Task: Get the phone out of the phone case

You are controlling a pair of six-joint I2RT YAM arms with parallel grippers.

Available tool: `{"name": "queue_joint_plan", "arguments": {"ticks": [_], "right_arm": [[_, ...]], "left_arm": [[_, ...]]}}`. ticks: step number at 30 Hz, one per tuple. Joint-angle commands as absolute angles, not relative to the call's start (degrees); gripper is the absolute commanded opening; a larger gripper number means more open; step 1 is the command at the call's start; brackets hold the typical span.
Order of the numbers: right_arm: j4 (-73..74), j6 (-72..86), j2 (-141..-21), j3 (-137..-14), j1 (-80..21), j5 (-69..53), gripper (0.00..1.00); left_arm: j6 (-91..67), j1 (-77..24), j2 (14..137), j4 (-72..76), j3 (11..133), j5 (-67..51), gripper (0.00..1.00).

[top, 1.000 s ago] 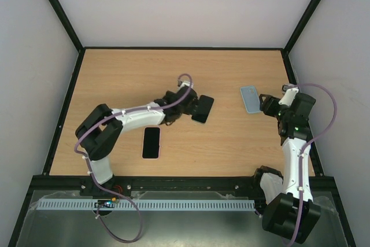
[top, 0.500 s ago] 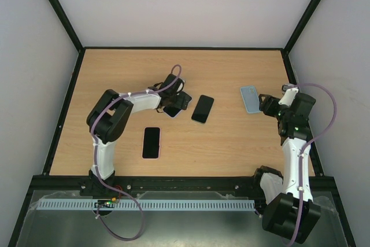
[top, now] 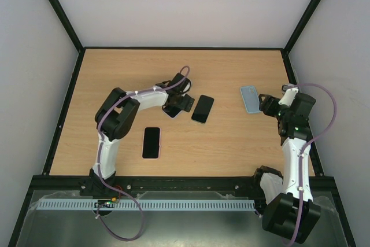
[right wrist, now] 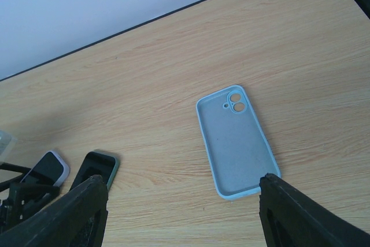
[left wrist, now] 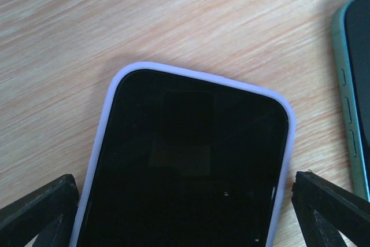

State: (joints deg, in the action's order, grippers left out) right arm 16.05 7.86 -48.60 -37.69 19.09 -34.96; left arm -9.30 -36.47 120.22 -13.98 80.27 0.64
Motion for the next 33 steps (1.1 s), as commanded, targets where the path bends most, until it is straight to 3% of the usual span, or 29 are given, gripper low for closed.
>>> {"name": "queue_joint_plan", "arguments": {"ticks": [1, 8, 17, 21, 33], "right_arm": [[15.9, 7.0, -47.8, -37.3, 19.0, -34.5, 0.69], [15.9, 7.0, -47.5, -37.3, 19.0, -34.5, 0.69], [16.0, 7.0, -47.4, -37.3, 19.1, -34.5, 0.69], [16.0, 6.9, -47.6, -37.3, 19.1, -34.7, 0.69], [16.3, 6.9, -47.9, -37.4, 19.0, -35.2, 0.69]], "left_arm": [[-8.3, -39.0, 122.1, -21.8, 82.2, 6.6, 0.98], [-8.8, -38.9, 123.4, -25.5, 82.2, 6.7, 0.92], [-14.1, -38.6, 119.4, -31.2, 82.8, 3.0, 0.63], [-18.4, -39.5, 113.2, -31.0, 78.2, -0.1, 0.59], [-29.0, -55.3, 105.1, -34.3, 64.6, 1.4, 0.58]]}}
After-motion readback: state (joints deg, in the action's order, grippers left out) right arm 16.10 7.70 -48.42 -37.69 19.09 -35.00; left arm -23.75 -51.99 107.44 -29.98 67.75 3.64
